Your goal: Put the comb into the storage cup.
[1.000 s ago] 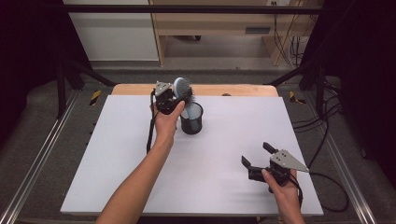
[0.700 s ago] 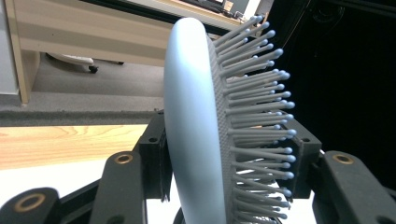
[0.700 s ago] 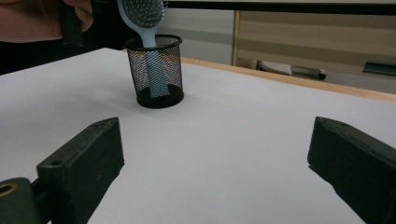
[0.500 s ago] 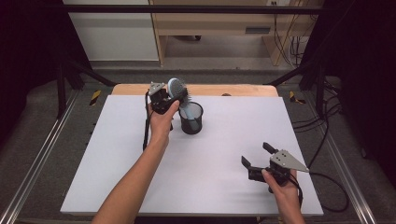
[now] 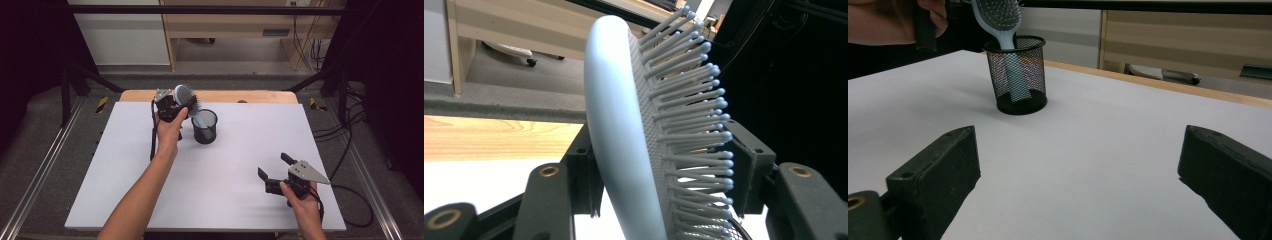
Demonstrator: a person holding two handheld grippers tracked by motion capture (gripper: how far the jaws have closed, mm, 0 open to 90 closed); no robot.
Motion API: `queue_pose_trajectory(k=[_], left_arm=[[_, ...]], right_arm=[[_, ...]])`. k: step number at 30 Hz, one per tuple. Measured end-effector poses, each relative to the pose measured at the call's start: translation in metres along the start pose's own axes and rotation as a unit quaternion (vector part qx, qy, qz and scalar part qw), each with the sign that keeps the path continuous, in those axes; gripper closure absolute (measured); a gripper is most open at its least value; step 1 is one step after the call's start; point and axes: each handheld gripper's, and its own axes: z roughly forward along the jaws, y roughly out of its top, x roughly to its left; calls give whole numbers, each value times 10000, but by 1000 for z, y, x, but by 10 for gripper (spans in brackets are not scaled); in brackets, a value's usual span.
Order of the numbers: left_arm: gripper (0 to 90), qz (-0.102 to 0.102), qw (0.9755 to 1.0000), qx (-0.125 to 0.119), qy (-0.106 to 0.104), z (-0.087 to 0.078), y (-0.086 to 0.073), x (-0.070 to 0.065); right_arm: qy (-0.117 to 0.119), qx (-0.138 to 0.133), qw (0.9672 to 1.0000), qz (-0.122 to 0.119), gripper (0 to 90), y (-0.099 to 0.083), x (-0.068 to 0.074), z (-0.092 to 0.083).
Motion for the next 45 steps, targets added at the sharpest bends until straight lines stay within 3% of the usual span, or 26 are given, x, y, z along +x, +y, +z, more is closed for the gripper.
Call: queue_pose_trajectory(k=[12, 17, 28, 39, 45], left_arm=[[406, 70, 10000, 30, -23, -1, 0, 1], [333, 135, 9999, 87, 10, -2, -1, 2], [122, 300, 9995, -59, 119, -4, 0, 3], [41, 261, 9996, -100, 62, -7, 0, 4], [27, 411, 9991, -107, 64, -9, -1, 1]], right_arm=[[11, 15, 10000, -4, 34, 0, 0, 0], [20, 12, 10000, -10, 34, 0, 0, 0], [37, 30, 10000, -15, 32, -1, 1, 1], [48, 34, 10000, -13, 32, -1, 1, 1], [47, 39, 10000, -18, 31, -1, 1, 1]])
